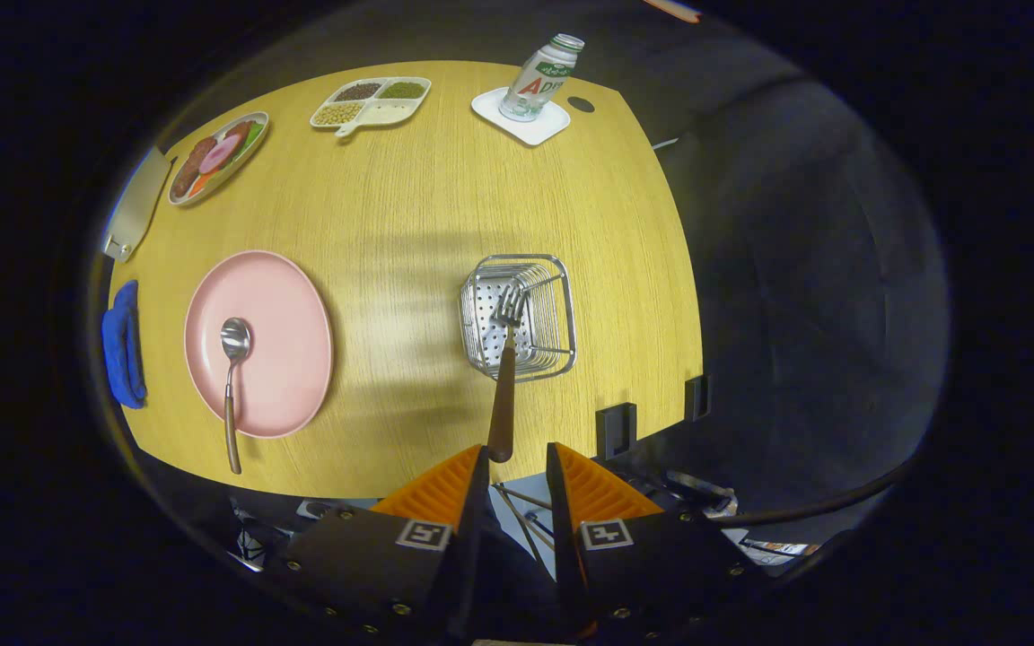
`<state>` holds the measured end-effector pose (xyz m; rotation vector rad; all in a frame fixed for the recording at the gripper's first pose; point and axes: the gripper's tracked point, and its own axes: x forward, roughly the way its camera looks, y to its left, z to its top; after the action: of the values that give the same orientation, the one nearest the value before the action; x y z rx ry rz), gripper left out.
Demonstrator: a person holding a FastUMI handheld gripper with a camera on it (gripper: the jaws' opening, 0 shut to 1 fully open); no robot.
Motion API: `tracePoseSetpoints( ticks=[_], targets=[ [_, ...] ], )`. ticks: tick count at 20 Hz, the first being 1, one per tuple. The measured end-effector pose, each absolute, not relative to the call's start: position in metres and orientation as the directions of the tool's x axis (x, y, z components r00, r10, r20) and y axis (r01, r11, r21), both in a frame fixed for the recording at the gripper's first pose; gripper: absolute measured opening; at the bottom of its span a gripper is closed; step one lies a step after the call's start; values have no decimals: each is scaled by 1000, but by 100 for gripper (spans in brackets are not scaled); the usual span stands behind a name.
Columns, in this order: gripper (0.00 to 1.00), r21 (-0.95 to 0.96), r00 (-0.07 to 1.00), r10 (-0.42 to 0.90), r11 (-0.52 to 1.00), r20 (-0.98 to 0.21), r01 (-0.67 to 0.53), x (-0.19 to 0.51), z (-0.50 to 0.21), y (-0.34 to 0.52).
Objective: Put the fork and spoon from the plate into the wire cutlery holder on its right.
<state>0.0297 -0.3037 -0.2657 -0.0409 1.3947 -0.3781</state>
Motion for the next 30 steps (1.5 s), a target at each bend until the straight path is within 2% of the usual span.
tracePoseSetpoints(
  ticks=[2, 3, 6, 14, 18, 23, 30],
  targets=[
    [46, -249, 143, -287, 939, -947, 237, 32, -259, -299],
    [46, -245, 159, -287, 939, -945, 240, 35, -255, -297],
    [76, -214, 218, -273, 942, -937, 260, 43, -246, -285],
    [78, -164, 508, -313, 934, -802, 317, 89, -199, -238],
    [78, -154, 609, -327, 935, -723, 319, 105, -181, -195],
    [78, -154, 622, -303, 947, -722, 283, 105, -189, -135],
    [78, -201, 521, -273, 961, -809, 191, 78, -241, -68]
  ],
)
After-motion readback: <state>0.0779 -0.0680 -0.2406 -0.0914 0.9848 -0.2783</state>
